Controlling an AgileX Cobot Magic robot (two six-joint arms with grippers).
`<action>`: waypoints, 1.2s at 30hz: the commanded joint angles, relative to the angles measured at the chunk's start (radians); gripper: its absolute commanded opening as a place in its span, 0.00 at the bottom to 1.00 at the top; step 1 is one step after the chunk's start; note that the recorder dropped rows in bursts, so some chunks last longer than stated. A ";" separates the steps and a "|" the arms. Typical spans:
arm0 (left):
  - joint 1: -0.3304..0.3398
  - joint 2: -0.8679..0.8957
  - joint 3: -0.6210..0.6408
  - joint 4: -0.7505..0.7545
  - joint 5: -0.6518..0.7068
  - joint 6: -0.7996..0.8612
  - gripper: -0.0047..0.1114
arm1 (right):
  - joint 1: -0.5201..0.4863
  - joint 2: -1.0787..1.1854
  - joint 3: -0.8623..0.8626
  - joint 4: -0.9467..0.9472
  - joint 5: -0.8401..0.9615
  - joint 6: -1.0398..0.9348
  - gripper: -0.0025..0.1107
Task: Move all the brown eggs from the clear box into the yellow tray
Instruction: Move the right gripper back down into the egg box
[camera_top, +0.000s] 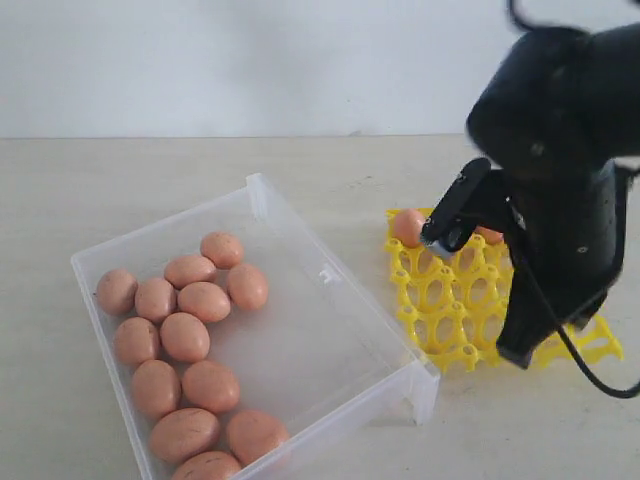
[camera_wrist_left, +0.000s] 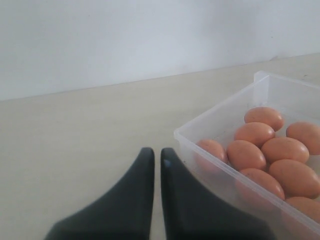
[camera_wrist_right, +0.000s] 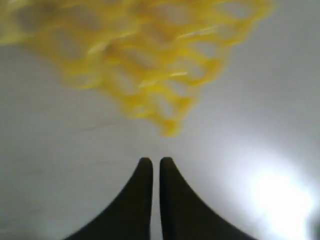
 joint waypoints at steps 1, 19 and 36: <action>-0.003 -0.003 0.004 -0.007 -0.009 0.001 0.08 | -0.114 -0.077 -0.071 0.819 -0.094 -0.585 0.02; -0.003 -0.003 0.004 -0.007 -0.009 0.001 0.08 | 0.166 0.318 -0.410 0.922 -0.182 -0.674 0.42; -0.003 -0.003 0.004 -0.007 -0.007 0.001 0.08 | 0.199 0.434 -0.445 0.927 -0.429 -0.680 0.42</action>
